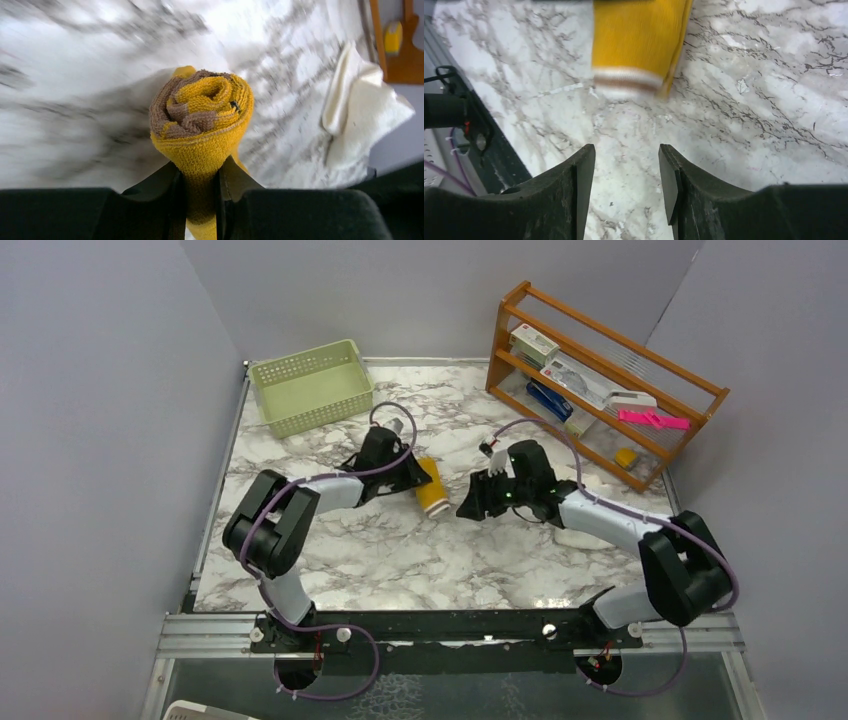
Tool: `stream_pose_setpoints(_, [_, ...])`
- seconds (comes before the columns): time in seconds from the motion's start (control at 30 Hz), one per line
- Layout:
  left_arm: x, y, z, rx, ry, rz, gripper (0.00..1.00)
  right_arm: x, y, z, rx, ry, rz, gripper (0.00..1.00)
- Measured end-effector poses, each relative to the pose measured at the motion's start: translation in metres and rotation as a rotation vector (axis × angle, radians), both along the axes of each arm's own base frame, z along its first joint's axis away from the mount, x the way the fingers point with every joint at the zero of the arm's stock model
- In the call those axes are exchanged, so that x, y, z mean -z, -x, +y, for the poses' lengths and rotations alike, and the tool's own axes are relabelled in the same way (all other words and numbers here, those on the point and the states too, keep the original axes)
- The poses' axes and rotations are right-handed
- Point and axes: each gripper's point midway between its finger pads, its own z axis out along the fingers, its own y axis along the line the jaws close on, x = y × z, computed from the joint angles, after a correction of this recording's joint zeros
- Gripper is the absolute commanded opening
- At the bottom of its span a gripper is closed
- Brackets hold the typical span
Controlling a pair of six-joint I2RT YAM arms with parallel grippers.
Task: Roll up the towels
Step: Pick up the towel at the center of the board, then place the towel in the bin.
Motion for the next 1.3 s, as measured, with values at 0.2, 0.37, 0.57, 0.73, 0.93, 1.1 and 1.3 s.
stream_pose_setpoints(0.2, [-0.024, -0.054, 0.058, -0.071, -0.079, -0.053, 0.0, -0.057, 0.0, -0.002, 0.006, -0.056, -0.113, 0.53])
stream_pose_setpoints(0.37, [-0.093, -0.105, 0.084, -0.063, -0.078, -0.174, 0.0, -0.085, -0.002, 0.004, -0.036, -0.097, -0.171, 0.54])
stream_pose_setpoints(0.57, [-0.194, -0.19, 0.124, -0.041, -0.023, -0.375, 0.0, -0.079, 0.012, 0.005, -0.098, -0.094, -0.138, 0.55])
stream_pose_setpoints(0.73, [-0.216, -0.25, 0.17, -0.056, 0.035, -0.429, 0.0, -0.077, 0.019, 0.005, -0.142, -0.093, -0.134, 0.55])
stream_pose_setpoints(0.93, [-0.187, -0.307, 0.215, -0.098, 0.122, -0.405, 0.07, -0.064, 0.021, 0.006, -0.174, -0.072, -0.101, 0.55])
stream_pose_setpoints(1.1, [-0.136, -0.331, 0.231, -0.128, 0.267, -0.33, 0.07, -0.046, 0.015, 0.01, -0.19, -0.043, -0.052, 0.55])
stream_pose_setpoints(1.3, [-0.054, -0.343, 0.232, -0.161, 0.342, -0.204, 0.07, -0.033, 0.011, 0.014, -0.202, -0.027, -0.019, 0.55])
